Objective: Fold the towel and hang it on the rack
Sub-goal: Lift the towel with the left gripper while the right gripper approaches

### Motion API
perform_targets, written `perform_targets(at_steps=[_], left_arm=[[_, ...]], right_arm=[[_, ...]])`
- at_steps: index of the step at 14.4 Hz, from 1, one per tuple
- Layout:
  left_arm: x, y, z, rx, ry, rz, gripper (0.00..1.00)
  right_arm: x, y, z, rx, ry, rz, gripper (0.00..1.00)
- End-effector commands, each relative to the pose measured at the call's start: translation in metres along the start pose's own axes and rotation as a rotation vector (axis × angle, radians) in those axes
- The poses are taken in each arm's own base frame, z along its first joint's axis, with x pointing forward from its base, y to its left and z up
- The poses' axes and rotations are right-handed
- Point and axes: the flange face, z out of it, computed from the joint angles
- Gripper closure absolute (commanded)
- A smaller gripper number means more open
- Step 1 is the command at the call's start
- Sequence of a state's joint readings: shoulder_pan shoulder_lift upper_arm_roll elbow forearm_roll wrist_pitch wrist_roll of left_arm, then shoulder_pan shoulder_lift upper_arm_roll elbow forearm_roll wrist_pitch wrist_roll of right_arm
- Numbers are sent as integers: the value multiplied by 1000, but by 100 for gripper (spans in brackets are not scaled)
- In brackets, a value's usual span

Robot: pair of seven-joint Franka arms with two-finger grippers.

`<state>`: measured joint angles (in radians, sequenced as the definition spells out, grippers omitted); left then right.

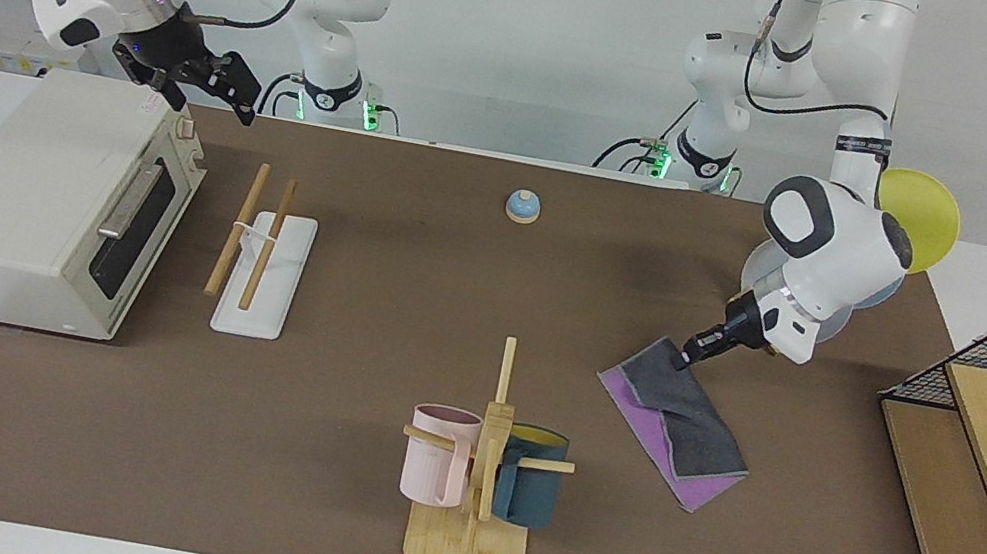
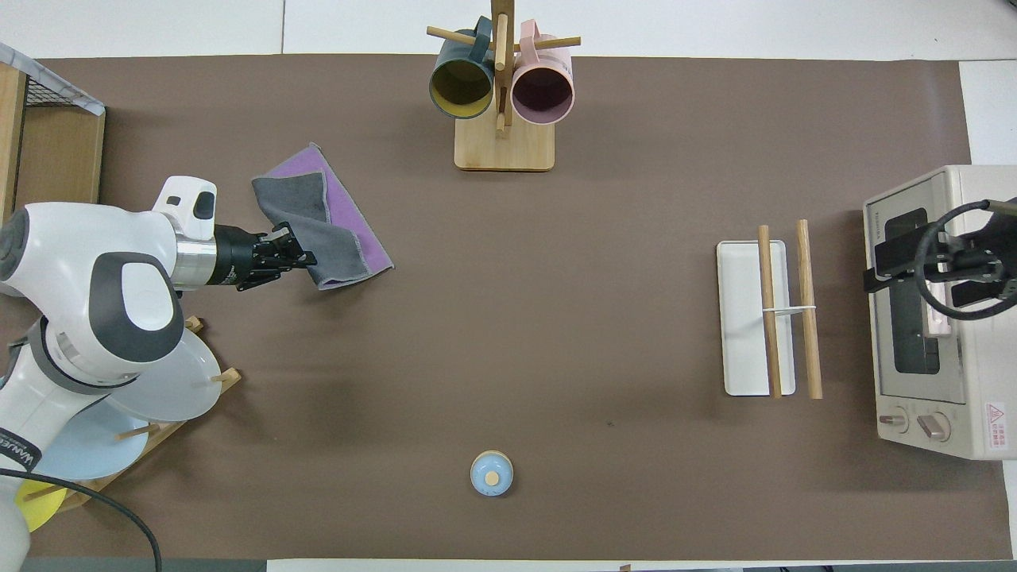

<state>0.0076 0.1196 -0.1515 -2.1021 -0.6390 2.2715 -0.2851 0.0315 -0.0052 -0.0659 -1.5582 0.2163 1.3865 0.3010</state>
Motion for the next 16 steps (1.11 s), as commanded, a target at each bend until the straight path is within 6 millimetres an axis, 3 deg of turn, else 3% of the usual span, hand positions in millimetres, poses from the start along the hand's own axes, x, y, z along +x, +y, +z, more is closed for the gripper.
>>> perform_targets(at_steps=[1, 4, 7, 11, 13, 16], left_arm=[[-17, 42, -39, -26, -48, -139, 100], [-43, 89, -83, -24, -42, -346, 100], [-86, 141, -116, -10, -5, -545, 100], [-155, 199, -128, -26, 49, -835, 100], [-182, 216, -123, -30, 34, -954, 100], [-224, 231, -111, -15, 21, -1108, 100]], right_arm=[[-3, -8, 6, 126, -14, 192, 0], [-7, -15, 20, 268, -31, 378, 0], [-17, -36, 45, 400, -58, 504, 0], [-29, -90, 49, 551, -152, 806, 0], [-40, -122, 50, 603, -183, 916, 0], [-66, -163, 72, 632, -192, 999, 0]])
